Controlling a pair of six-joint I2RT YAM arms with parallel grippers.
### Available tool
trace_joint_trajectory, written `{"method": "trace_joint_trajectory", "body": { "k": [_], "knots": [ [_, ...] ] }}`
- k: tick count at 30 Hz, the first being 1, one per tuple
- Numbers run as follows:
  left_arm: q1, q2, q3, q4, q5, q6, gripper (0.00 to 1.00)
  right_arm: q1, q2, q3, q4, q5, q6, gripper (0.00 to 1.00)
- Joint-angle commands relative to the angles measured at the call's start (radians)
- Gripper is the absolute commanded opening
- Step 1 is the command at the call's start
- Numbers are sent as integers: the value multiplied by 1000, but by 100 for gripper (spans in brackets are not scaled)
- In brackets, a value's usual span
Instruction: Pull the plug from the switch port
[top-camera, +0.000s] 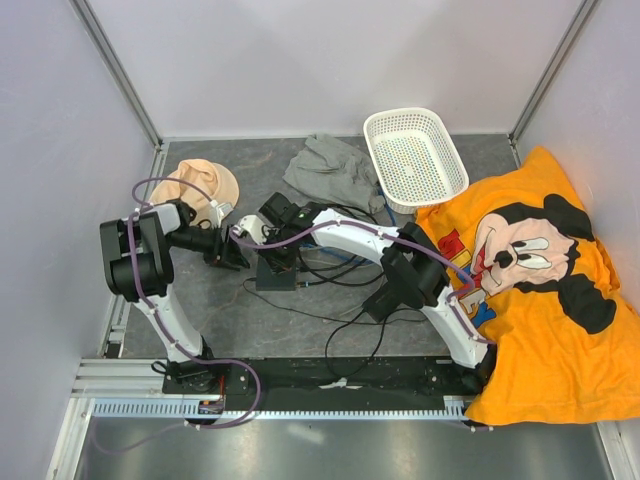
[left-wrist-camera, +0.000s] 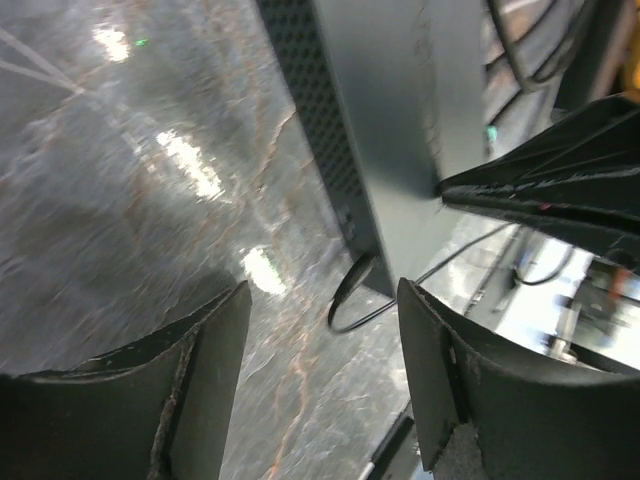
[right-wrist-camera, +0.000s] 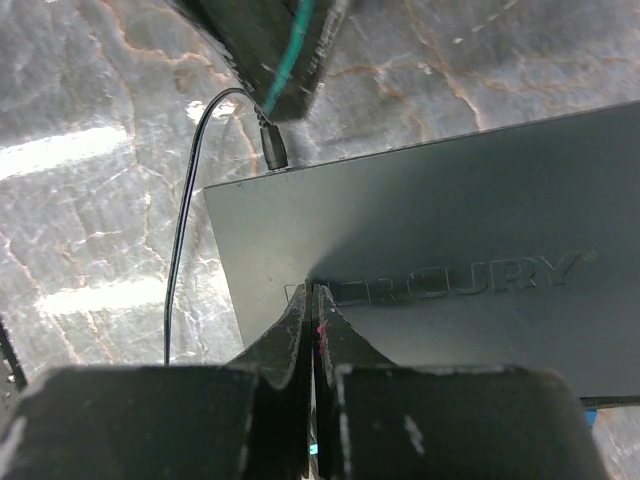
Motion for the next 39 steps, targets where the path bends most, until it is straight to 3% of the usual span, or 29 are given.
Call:
{"method": "trace_joint_trajectory", "body": {
  "k": [1, 14, 39],
  "knots": [
    [3, 61, 29, -57, 44, 104, 67, -10, 50, -1, -23, -111, 0, 0],
    [3, 70, -15, -117, 41, 191, 59, -41, 75, -51, -18, -100, 52, 0],
    [-6, 188, 98, -252, 68, 294, 46, -33, 65, -69, -17, -91, 44, 0]
  ]
}}
